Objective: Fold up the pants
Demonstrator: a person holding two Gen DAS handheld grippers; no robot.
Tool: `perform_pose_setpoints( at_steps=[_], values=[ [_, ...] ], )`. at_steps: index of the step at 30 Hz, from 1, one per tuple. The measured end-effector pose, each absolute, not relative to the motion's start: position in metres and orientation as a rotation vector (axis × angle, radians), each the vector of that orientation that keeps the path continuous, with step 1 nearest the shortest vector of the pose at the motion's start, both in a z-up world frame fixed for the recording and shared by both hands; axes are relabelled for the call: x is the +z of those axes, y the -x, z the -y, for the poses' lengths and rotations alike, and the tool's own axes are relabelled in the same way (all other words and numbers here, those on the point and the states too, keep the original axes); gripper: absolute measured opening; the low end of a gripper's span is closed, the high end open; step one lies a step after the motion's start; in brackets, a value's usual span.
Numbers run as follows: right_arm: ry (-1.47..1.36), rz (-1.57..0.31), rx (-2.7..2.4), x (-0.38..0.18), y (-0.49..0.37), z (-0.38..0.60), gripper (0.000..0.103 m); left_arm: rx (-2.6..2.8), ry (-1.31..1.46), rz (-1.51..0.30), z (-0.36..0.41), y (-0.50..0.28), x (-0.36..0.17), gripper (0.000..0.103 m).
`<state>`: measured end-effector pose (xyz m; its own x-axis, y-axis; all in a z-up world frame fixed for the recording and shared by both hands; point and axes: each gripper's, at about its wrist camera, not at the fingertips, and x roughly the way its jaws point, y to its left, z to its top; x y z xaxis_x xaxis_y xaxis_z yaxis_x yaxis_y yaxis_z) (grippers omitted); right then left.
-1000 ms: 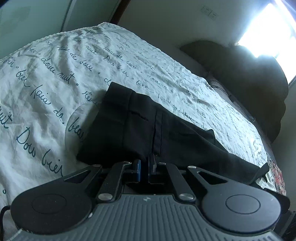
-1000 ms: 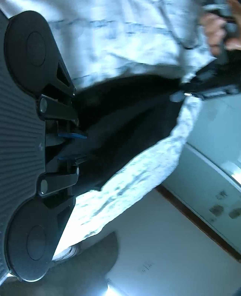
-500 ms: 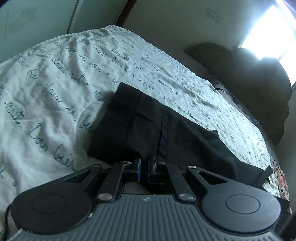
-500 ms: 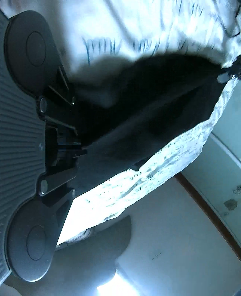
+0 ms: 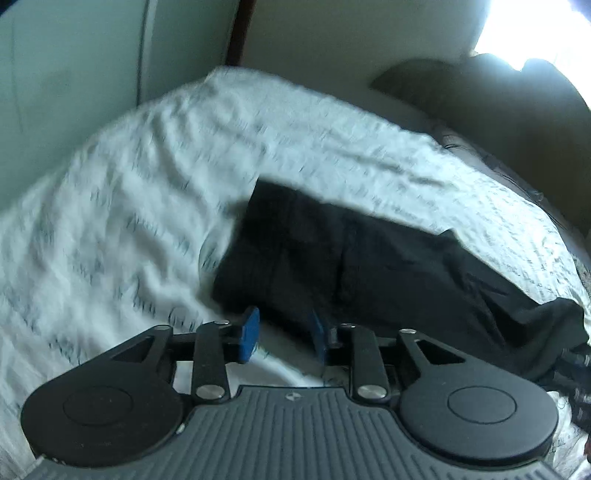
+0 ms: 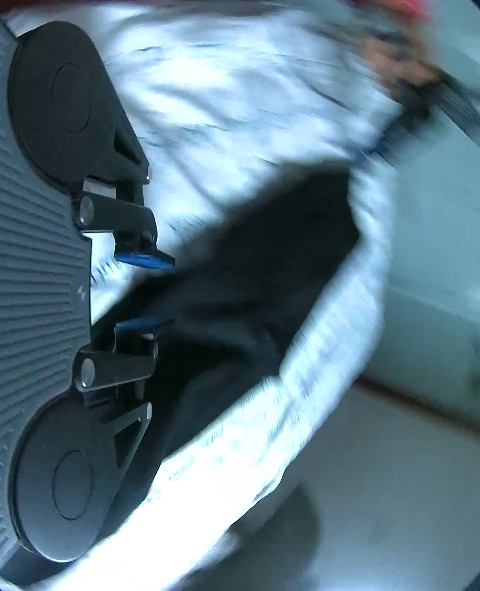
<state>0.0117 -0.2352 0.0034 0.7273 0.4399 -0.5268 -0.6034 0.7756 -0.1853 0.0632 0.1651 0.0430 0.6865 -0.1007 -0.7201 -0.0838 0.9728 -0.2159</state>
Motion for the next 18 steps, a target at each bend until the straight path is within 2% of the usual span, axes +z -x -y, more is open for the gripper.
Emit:
perform_pose_setpoints(
  at_steps=[1, 2, 3, 4, 5, 7, 13, 15, 18],
  values=[
    [0.299, -0.483, 0.52, 0.002, -0.019, 0.244, 0.046, -0.043, 0.23, -0.794, -0.155, -0.066, 0.05, 0.04],
    [0.257, -0.515, 0.452, -0.006, -0.027, 0.251, 0.057, -0.086, 0.223, -0.771, -0.144, -0.069, 0.055, 0.048],
    [0.227, -0.593, 0.404, -0.017, -0.037, 0.256, 0.075, -0.131, 0.214, -0.751, -0.132, -0.072, 0.058, 0.054],
    [0.199, -0.701, 0.393, -0.032, -0.045, 0.261, 0.075, -0.173, 0.203, -0.737, -0.117, -0.077, 0.058, 0.064],
    [0.165, -0.714, 0.405, -0.039, -0.043, 0.268, 0.074, -0.208, 0.187, -0.729, -0.101, -0.082, 0.056, 0.066],
    [0.0, -0.655, 0.371, -0.034, -0.033, 0.296, 0.074, -0.293, 0.108, -0.716, -0.062, -0.092, 0.048, 0.066],
    [-0.761, -0.353, -0.057, -0.027, -0.015, 0.468, 0.076, -0.423, -0.064, -0.739, 0.024, -0.104, 0.0, 0.066],
    [-0.913, -0.341, -0.114, -0.04, -0.025, 0.506, 0.076, -0.424, -0.111, -0.735, 0.038, -0.099, -0.017, 0.066],
    [-0.994, -0.371, -0.163, -0.055, -0.04, 0.525, 0.076, -0.394, -0.202, -0.684, 0.051, -0.086, -0.033, 0.07]
  ],
)
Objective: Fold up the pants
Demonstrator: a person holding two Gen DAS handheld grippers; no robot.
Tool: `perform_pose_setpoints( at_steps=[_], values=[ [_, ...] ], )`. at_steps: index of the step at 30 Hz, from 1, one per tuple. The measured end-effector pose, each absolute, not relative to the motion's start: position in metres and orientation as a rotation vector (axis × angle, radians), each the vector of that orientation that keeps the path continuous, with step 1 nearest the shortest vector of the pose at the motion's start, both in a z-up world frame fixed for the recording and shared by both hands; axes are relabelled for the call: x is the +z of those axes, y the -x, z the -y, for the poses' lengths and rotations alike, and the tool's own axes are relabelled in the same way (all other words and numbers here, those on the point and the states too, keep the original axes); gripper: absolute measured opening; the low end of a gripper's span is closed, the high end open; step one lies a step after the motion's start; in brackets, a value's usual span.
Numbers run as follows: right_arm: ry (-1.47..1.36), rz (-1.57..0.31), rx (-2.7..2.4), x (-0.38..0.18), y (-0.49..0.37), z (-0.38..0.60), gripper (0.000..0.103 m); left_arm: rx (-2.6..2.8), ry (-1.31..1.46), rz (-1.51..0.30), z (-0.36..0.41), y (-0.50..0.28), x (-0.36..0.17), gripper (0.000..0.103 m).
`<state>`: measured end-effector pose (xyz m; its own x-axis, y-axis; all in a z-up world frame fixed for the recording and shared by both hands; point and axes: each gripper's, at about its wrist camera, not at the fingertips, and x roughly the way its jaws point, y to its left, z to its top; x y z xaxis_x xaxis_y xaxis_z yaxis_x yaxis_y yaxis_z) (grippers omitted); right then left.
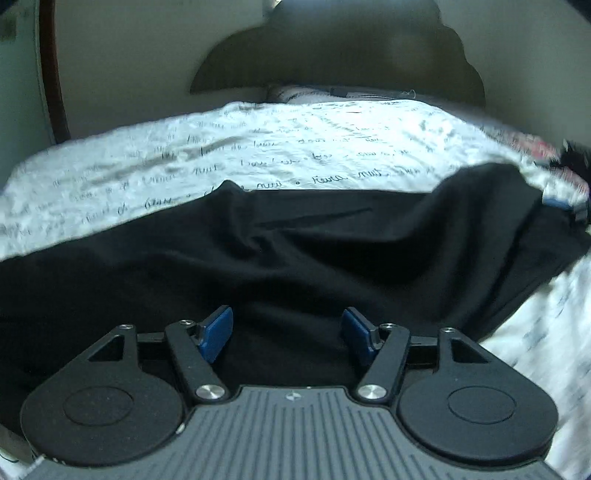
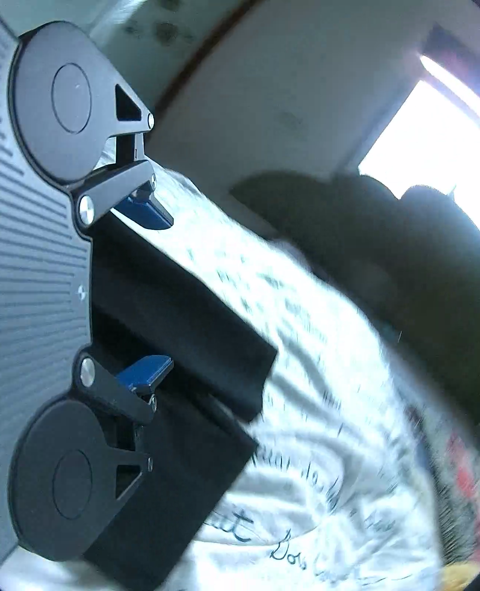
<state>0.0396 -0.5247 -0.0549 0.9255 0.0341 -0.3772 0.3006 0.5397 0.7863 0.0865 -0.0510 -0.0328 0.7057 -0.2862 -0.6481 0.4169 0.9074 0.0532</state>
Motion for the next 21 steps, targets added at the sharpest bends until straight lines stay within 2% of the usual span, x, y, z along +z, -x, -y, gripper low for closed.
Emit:
perform_pose_setpoints(
  at_steps=[8, 9, 12, 15, 19, 21],
  values=[
    [-0.976, -0.381, -0.339, -0.057, -0.081, 0.527, 0.075, -0.372, -0.238, -0.641, 0.053, -0.084, -0.045, 0.082],
    [-0.988, -0.383, -0.343, -0.06, -0.087, 0.529, 0.073, -0.371, -0.238, -0.633, 0.053, -0.081, -0.045, 0.083],
    [-1.008, -0.359, -0.313, -0.06, -0.086, 0.531, 0.004, -0.374, -0.231, -0.629, 0.052, -0.083, -0.045, 0.084],
    [-0.933, -0.333, -0.29, -0.044, -0.084, 0.544, 0.003, -0.384, -0.2, -0.638, 0.048, -0.084, -0.043, 0.085],
    [-0.816, -0.232, -0.268, 0.007, -0.043, 0.538, 0.003, -0.408, -0.167, -0.655, 0.042, -0.085, -0.038, 0.084],
    [-0.762, -0.253, -0.289, 0.015, -0.017, 0.535, 0.003, -0.421, -0.146, -0.669, 0.039, -0.086, -0.037, 0.084]
  ],
)
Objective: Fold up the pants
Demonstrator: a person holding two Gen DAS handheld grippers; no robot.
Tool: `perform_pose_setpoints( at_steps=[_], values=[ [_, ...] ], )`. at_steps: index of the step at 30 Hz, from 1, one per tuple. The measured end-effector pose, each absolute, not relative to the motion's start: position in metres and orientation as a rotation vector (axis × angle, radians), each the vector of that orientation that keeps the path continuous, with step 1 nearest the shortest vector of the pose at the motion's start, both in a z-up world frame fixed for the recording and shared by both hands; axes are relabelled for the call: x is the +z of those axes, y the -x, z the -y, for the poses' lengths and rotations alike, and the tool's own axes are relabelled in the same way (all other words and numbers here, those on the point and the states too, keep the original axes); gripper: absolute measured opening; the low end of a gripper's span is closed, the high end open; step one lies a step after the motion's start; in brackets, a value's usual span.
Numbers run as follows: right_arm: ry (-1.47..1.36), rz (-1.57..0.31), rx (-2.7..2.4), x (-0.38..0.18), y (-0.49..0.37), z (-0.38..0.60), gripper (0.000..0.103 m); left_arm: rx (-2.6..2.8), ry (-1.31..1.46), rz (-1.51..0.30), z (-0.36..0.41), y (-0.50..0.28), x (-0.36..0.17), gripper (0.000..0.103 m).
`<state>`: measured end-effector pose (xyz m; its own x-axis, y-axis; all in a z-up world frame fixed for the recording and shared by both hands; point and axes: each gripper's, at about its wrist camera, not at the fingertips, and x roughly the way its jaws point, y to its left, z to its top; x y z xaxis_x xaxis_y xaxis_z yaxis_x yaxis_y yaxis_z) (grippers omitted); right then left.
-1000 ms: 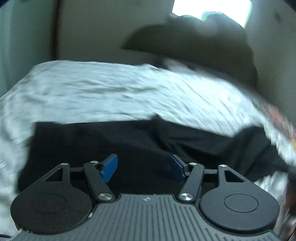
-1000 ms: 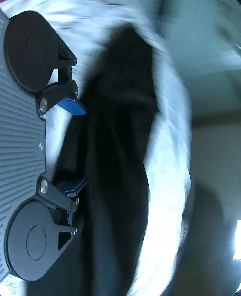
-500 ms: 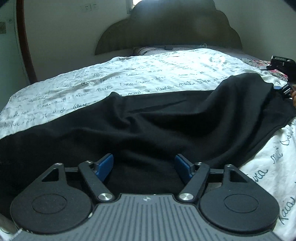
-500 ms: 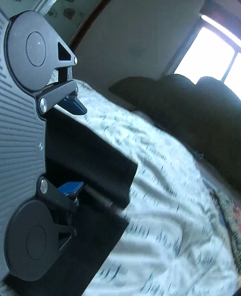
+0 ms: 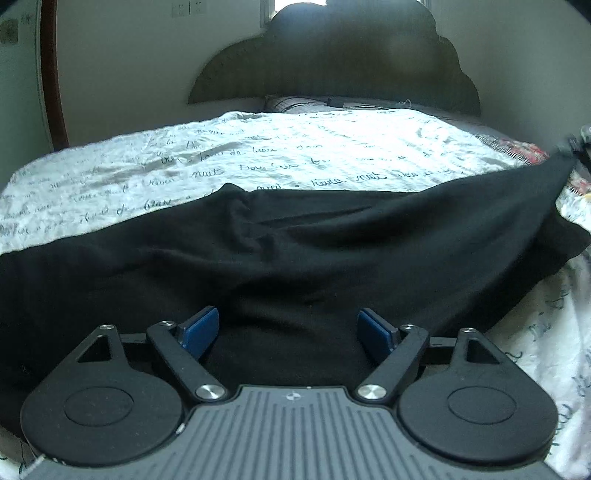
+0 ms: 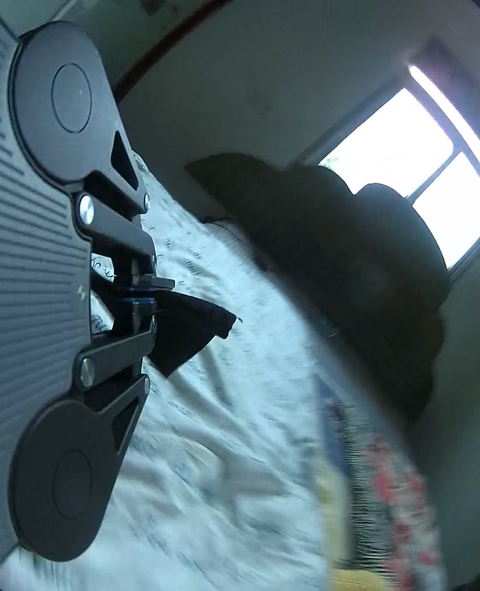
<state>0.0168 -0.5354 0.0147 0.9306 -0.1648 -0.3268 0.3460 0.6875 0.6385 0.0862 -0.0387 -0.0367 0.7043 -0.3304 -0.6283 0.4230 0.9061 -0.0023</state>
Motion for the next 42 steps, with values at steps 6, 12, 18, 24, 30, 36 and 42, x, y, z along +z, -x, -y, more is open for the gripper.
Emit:
perform_pose_setpoints(
  at_steps=[6, 12, 18, 24, 30, 36, 42],
  values=[
    [-0.833, -0.512, -0.406, -0.053, 0.027, 0.541, 0.004, -0.448, -0.155, -0.695, 0.037, -0.09, -0.036, 0.084],
    [-0.833, -0.535, -0.436, -0.058, 0.031, 0.537, 0.005, -0.468, -0.122, -0.74, 0.025, -0.088, -0.027, 0.081],
    [-0.642, -0.388, -0.763, -0.017, 0.042, 0.518, 0.032, -0.476, -0.076, -0.698, 0.017, -0.09, 0.0, 0.083],
    [-0.09, -0.76, -0.022, -0.004, -0.079, 0.405, 0.079, -0.515, -0.218, -0.693, 0.065, -0.102, 0.002, 0.083],
    [0.098, -0.864, 0.032, -0.028, -0.168, 0.365, 0.092, -0.587, -0.429, -0.734, 0.098, -0.077, -0.036, 0.081],
    [0.04, -0.717, -0.039, -0.006, -0.161, 0.359, 0.092, -0.608, -0.359, -0.699, 0.084, -0.082, -0.011, 0.083],
    [0.119, -0.815, 0.099, -0.039, -0.184, 0.326, 0.103, -0.546, -0.317, -0.742, 0.115, -0.141, -0.008, 0.087]
  ],
)
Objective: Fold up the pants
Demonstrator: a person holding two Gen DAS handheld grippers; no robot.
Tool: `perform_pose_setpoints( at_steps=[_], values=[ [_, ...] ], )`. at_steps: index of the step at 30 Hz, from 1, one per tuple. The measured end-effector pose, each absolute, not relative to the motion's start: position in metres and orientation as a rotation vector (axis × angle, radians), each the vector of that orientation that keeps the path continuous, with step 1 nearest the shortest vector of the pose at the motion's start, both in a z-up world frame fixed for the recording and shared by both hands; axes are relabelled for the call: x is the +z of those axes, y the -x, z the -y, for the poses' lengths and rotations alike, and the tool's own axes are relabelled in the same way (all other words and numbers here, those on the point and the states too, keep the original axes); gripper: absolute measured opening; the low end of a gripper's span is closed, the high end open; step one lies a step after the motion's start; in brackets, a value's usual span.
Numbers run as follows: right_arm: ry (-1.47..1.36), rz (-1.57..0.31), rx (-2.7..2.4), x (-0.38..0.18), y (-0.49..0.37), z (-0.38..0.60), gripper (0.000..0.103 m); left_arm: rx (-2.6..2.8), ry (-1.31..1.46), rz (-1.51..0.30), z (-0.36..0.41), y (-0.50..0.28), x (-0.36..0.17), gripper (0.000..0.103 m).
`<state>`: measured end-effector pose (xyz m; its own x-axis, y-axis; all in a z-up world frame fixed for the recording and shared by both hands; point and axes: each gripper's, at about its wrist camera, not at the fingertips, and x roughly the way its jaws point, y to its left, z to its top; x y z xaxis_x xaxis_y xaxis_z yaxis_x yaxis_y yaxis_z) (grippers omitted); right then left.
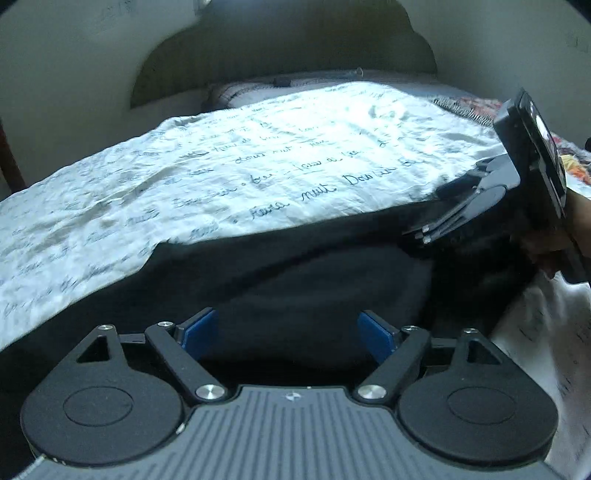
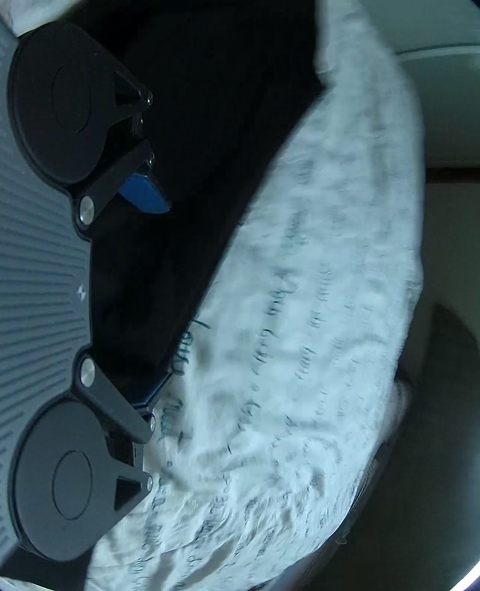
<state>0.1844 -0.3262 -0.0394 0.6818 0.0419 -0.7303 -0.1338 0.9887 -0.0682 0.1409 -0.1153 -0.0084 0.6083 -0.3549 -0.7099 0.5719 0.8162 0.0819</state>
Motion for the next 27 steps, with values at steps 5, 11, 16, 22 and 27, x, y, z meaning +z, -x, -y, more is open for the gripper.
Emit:
perform_pose_setpoints(
  at_steps=[5, 11, 16, 22, 27],
  values=[
    [-0.021, -0.737, -0.088, -0.025, -0.183, 0.369, 0.103, -0.402, -0.372, -0.745, 0.13, -0.172, -0.029, 0.087],
    [-0.116, -0.85, 0.143, -0.031, -0.124, 0.395, 0.103, -0.374, -0.262, -0.767, 0.126, -0.19, -0.039, 0.095],
    [-0.178, -0.764, -0.108, -0.032, -0.122, 0.431, 0.103, -0.396, -0.259, -0.713, 0.122, -0.16, -0.025, 0.092],
    [-0.26, -0.798, 0.002, -0.029, -0.105, 0.446, 0.103, -0.418, -0.226, -0.678, 0.084, -0.118, -0.016, 0.094],
    [-0.276, -0.642, -0.397, -0.023, -0.068, 0.481, 0.103, -0.326, -0.307, -0.648, 0.074, -0.105, -0.029, 0.093]
  ],
)
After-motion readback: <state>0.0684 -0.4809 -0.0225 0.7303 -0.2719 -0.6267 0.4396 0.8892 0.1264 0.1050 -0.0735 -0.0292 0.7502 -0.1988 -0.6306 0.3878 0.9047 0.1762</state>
